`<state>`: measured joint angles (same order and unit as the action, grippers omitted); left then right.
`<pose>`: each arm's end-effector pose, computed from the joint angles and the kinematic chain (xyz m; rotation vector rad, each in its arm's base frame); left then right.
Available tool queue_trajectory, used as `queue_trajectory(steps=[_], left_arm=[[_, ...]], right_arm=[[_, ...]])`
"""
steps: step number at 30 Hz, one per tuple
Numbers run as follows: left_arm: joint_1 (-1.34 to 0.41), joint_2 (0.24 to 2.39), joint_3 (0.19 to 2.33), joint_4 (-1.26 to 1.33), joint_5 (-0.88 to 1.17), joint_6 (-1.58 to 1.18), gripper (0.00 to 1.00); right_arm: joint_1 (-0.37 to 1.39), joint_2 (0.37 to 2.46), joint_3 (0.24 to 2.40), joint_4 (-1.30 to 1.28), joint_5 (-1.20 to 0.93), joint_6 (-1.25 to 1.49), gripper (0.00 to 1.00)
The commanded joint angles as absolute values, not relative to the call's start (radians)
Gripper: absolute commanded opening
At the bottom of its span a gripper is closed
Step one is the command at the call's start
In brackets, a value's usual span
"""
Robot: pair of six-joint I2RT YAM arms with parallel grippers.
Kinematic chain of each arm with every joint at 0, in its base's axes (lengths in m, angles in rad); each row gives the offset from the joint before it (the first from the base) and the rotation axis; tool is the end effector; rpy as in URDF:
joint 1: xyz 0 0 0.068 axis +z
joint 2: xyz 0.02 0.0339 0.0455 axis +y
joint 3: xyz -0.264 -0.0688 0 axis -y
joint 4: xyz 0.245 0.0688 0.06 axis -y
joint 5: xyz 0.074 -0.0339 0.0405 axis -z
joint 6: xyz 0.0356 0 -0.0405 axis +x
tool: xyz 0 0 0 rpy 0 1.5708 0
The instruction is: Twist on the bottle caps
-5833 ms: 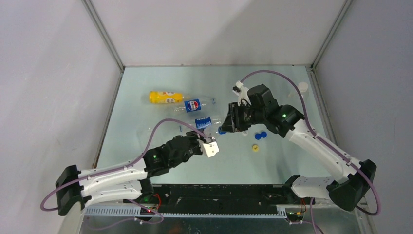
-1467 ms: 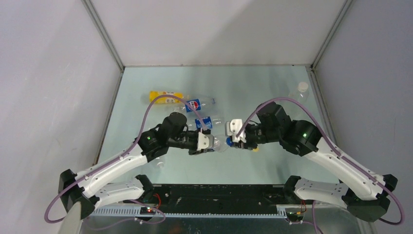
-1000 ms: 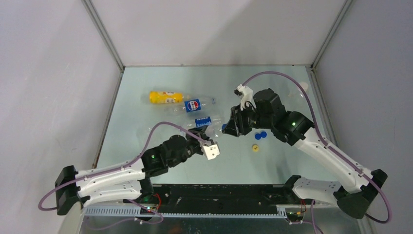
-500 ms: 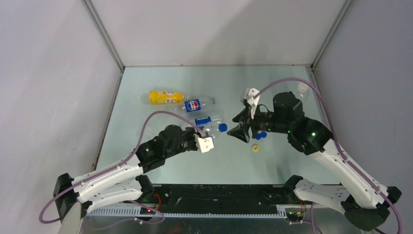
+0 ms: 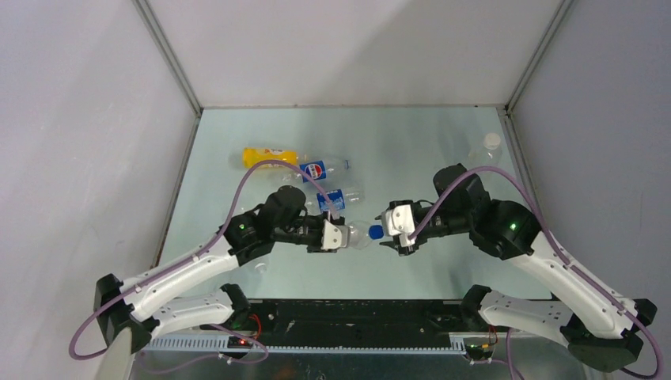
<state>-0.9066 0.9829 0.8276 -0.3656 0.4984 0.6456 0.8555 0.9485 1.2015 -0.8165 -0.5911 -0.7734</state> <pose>0.1199 -0.1807 0.3022 1.6678 1.2635 -0.6783 0.1003 0.1458 0.3921 -1.7447 1.1685 0.6768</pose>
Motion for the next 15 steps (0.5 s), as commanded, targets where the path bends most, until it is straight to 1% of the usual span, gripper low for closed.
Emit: queue_trajectory(steps=[1,6,10,14,15], left_arm=[[-0.901,0.991,0.875,-0.398,0.596,0.637,0.11],[-0.899,0.992,0.877,-0.377,0.609,0.624,0.11],[-0.900,0.995,0.877,-0.369,0.616,0.614,0.11],[-0.899,0.992,0.877,-0.358,0.622,0.607,0.11],[-0.900,0.991,0.877,-0.355,0.620,0.605,0.11]], right_arm=[[0.889,0.962,1.215,-0.835,-0.557,-0.877,0.54],[0.912,0.971,1.215,-0.848,-0.547,-0.884,0.50],[0.918,0.979,1.215,-0.855,-0.541,-0.878,0.45],[0.922,0.990,1.215,-0.849,-0.529,-0.833,0.35],[0.924,0.992,1.215,-0.838,-0.525,-0.801,0.29]])
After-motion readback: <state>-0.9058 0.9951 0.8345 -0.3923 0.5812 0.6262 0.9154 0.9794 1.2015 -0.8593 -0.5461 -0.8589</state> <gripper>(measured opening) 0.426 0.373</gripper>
